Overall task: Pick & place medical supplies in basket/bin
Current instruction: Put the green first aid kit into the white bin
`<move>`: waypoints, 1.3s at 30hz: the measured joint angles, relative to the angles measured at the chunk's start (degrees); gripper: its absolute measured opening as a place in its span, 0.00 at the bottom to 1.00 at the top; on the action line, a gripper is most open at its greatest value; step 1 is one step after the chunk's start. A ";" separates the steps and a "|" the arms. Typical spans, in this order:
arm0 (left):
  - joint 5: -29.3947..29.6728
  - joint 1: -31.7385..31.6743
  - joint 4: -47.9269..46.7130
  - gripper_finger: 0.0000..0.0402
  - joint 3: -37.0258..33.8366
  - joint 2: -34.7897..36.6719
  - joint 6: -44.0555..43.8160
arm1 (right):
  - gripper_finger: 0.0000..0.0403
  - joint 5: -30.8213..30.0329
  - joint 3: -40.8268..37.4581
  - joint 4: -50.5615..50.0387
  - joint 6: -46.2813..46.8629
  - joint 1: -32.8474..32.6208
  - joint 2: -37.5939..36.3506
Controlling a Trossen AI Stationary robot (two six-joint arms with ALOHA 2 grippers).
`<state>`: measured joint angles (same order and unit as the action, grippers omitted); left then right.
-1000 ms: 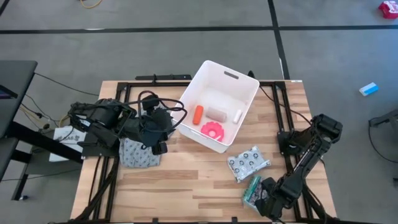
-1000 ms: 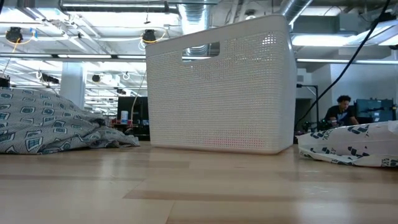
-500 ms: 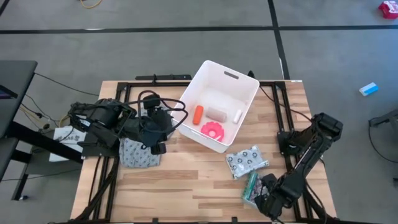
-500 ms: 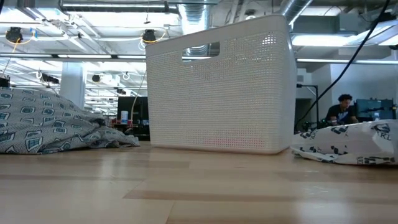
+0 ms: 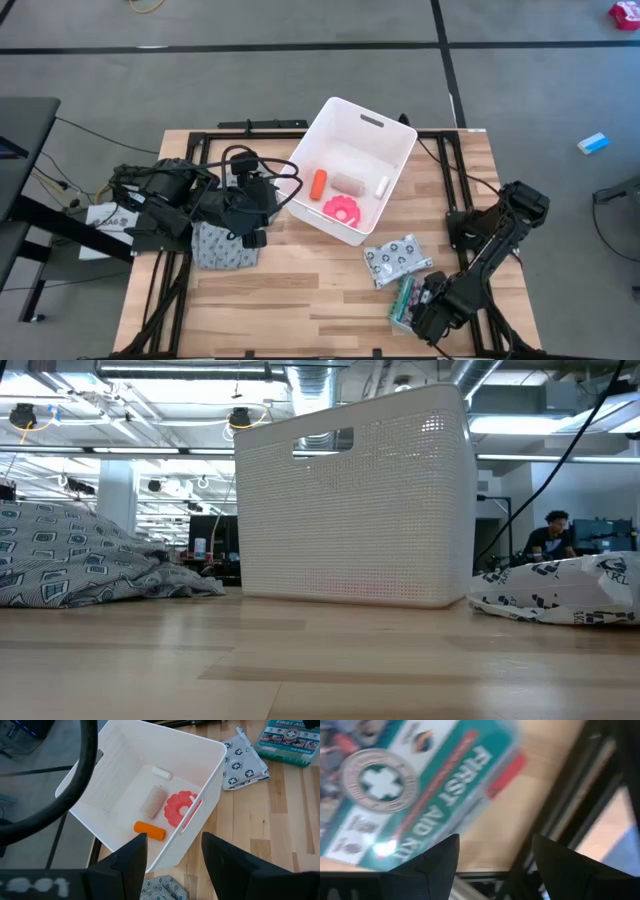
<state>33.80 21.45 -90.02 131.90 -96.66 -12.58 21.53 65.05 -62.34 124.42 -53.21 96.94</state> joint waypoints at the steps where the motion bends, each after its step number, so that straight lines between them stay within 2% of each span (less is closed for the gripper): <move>1: 0.02 0.00 0.00 0.44 0.00 0.00 0.00 | 0.61 0.26 0.10 -0.98 0.00 -0.02 -0.08; 8: 0.02 0.00 0.00 0.44 0.00 0.00 0.00 | 0.61 0.52 0.25 3.69 0.39 -0.09 1.26; 16: 0.04 0.02 0.00 0.44 0.00 0.00 0.00 | 0.61 2.37 0.45 2.36 -0.02 -1.13 5.43; 21: 0.02 0.01 0.01 0.44 0.00 0.00 0.00 | 0.61 -0.10 0.30 -3.48 1.17 -1.53 5.36; 39: 0.02 0.00 0.00 0.44 0.00 0.00 0.38 | 0.61 -3.18 0.30 -4.64 -0.10 -0.72 5.42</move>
<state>33.82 21.46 -90.02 131.90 -96.66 -12.20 18.36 65.34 -66.99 124.33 -53.93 102.37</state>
